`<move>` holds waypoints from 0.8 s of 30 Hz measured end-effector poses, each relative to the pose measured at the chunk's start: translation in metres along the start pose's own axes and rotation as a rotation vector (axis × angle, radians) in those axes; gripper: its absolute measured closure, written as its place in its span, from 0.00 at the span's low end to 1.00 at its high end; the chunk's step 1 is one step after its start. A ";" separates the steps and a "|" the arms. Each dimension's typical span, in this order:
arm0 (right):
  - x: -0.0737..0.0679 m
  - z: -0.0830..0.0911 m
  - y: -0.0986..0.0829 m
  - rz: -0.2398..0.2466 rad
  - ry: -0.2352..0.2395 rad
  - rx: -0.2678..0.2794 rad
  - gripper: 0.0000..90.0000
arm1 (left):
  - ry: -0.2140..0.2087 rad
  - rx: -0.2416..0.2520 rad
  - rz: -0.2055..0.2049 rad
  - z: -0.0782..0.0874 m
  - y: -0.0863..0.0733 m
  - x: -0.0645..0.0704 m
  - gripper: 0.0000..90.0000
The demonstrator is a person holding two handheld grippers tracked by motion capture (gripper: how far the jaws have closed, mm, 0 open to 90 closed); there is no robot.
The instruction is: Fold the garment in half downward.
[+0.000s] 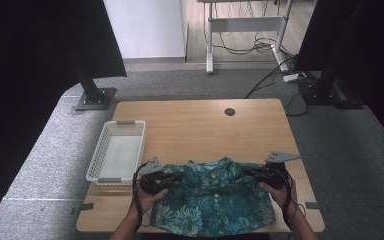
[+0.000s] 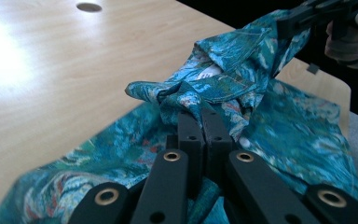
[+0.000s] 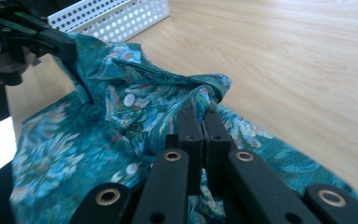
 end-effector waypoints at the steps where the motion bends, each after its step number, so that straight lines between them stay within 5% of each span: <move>1: -0.003 0.002 -0.002 0.001 0.007 0.001 0.99 | -0.004 -0.004 0.001 0.001 -0.003 0.002 0.97; 13: -0.028 0.009 -0.046 0.007 0.076 -0.058 0.98 | -0.041 -0.068 0.038 0.005 -0.050 0.024 0.97; 24: -0.028 -0.005 -0.089 -0.044 0.096 -0.172 0.98 | -0.036 -0.181 0.078 -0.008 -0.079 0.023 0.96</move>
Point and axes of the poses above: each handheld gripper's, and its own axes: z roughly backward along the jaws, y roughly out of its top, x roughly to its right, the point moved 8 cm from there along -z, roughly forward along the jaws, and after that the axes turned 2 degrees about x, right-handed, at the moved point
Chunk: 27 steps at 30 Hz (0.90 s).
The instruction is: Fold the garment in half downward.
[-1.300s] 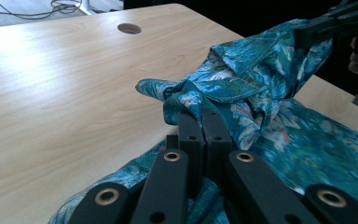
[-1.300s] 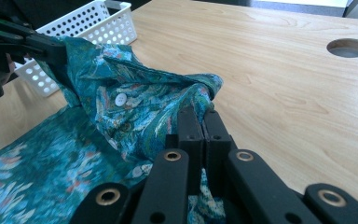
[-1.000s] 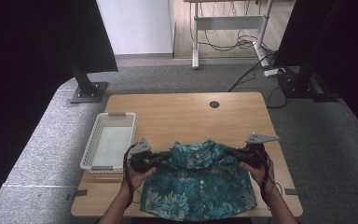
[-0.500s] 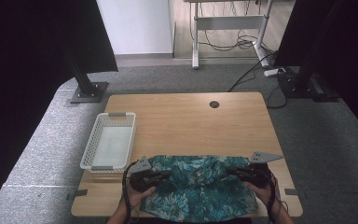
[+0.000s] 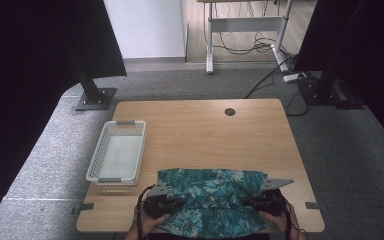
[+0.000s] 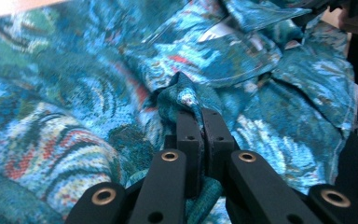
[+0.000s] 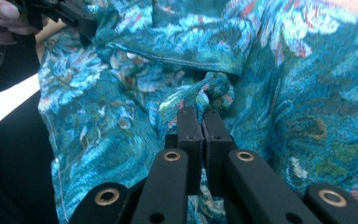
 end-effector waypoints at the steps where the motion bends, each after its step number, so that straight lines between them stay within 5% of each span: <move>1: 0.001 -0.001 -0.001 -0.003 0.000 -0.005 0.98 | 0.003 -0.004 0.009 0.000 -0.001 -0.002 0.96; 14: 0.009 -0.017 -0.002 -0.046 -0.006 -0.024 0.98 | 0.028 -0.015 0.084 0.000 0.002 -0.028 0.92; 20: 0.007 -0.014 -0.004 -0.040 -0.023 -0.022 0.94 | -0.026 0.014 0.076 0.012 -0.002 -0.016 0.80; 27: 0.004 -0.005 -0.007 -0.005 -0.070 -0.012 0.85 | -0.055 0.098 0.039 0.028 0.015 -0.002 0.64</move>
Point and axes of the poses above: each handheld gripper's, and its own axes: z roughly backward along the jaws, y roughly out of its top, x roughly to its right, the point moved 8 cm from there along -z, roughly forward along the jaws, and after that the axes turned 2 degrees about x, right-handed, at the moved point
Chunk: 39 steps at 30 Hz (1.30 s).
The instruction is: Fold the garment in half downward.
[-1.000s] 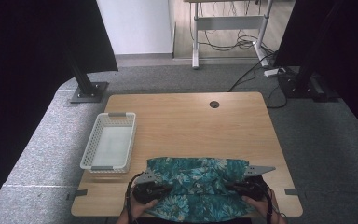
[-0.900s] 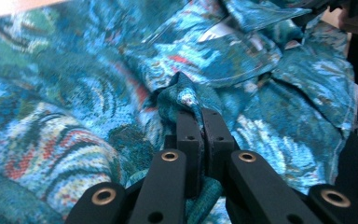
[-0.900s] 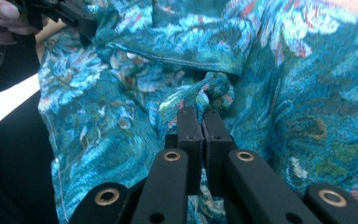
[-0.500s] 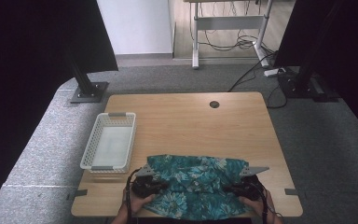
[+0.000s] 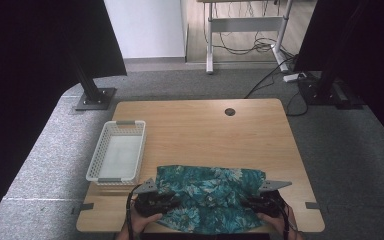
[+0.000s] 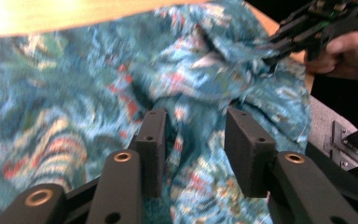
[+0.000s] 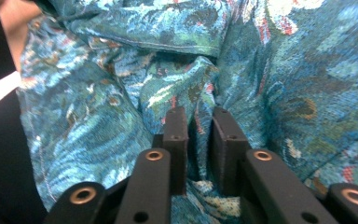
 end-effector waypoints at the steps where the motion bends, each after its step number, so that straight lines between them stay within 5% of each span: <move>1: -0.001 0.000 0.000 0.007 -0.004 -0.001 0.84 | 0.003 0.002 -0.007 -0.001 0.003 0.000 0.63; 7: -0.002 0.005 0.001 -0.006 -0.001 0.014 0.73 | 0.016 -0.013 -0.011 -0.016 0.016 -0.006 0.54; 10: -0.002 0.007 0.004 -0.022 0.003 0.030 0.64 | 0.027 -0.030 0.013 -0.026 0.018 -0.014 0.52; 19: -0.004 0.006 0.029 -0.031 0.000 0.054 0.56 | 0.039 -0.118 0.088 -0.054 0.010 -0.029 0.51; 30: -0.002 -0.028 0.054 -0.051 0.000 -0.043 0.48 | 0.013 -0.110 0.062 -0.054 0.003 -0.021 0.52; 39: 0.002 -0.053 0.052 -0.096 0.040 -0.118 0.47 | 0.021 -0.103 0.034 -0.054 0.002 -0.020 0.52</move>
Point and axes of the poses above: each handheld gripper's, and its own axes: z roughly backward along the jaws, y roughly out of its top, x roughly to its right, the point moved 8 cm from there along -z, roughly forward along the jaws, and after that the axes turned 2 degrees about x, right-handed, at the moved point
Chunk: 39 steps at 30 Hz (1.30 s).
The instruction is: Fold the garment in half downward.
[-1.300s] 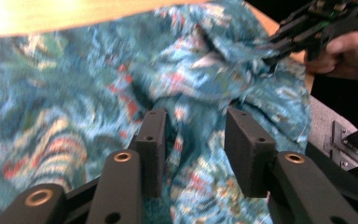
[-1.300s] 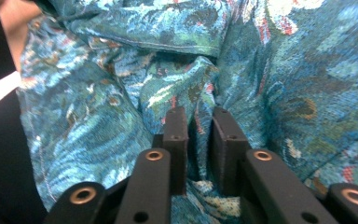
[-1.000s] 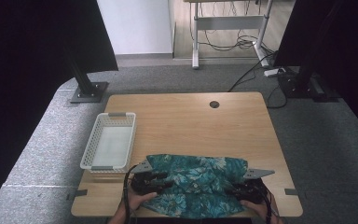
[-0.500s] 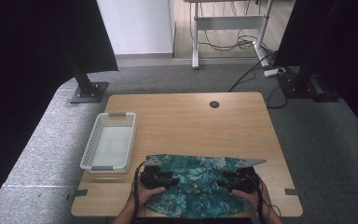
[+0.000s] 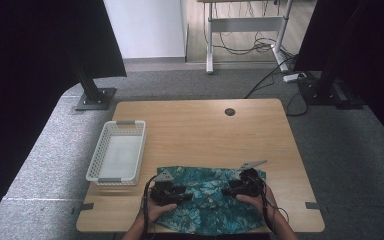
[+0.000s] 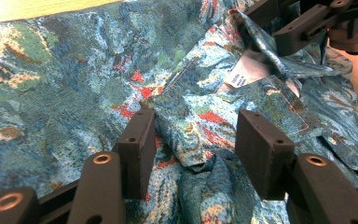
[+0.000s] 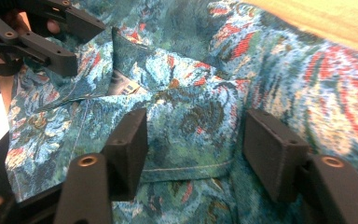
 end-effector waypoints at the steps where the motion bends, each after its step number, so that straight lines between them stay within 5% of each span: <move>1: 0.000 -0.002 0.000 0.000 0.006 0.000 0.49 | 0.002 -0.001 -0.001 0.000 0.000 0.000 0.52; 8: -0.008 -0.002 -0.002 0.032 0.073 0.011 0.84 | 0.001 0.005 -0.005 0.001 -0.001 0.002 0.51; 12: -0.015 0.005 -0.004 0.068 0.112 0.044 0.92 | 0.004 0.030 0.001 0.005 0.002 0.001 0.49; 20: -0.033 0.023 -0.009 0.157 0.170 0.100 0.94 | 0.054 0.084 0.033 0.017 0.008 -0.011 0.47; 29: -0.042 0.039 -0.017 0.200 0.239 0.145 0.94 | 0.077 0.043 0.023 0.010 0.005 -0.011 0.49; 39: -0.049 0.047 -0.021 0.220 0.332 0.192 0.93 | 0.154 0.003 -0.012 0.009 0.002 -0.014 0.49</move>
Point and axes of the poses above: each handheld gripper's, and its own axes: z roughly backward along the jaws, y roughly out of its top, x roughly to its right, the point moved 8 cm from there along -z, roughly forward along the jaws, and after that the axes turned 2 degrees about x, right-handed, at the moved point
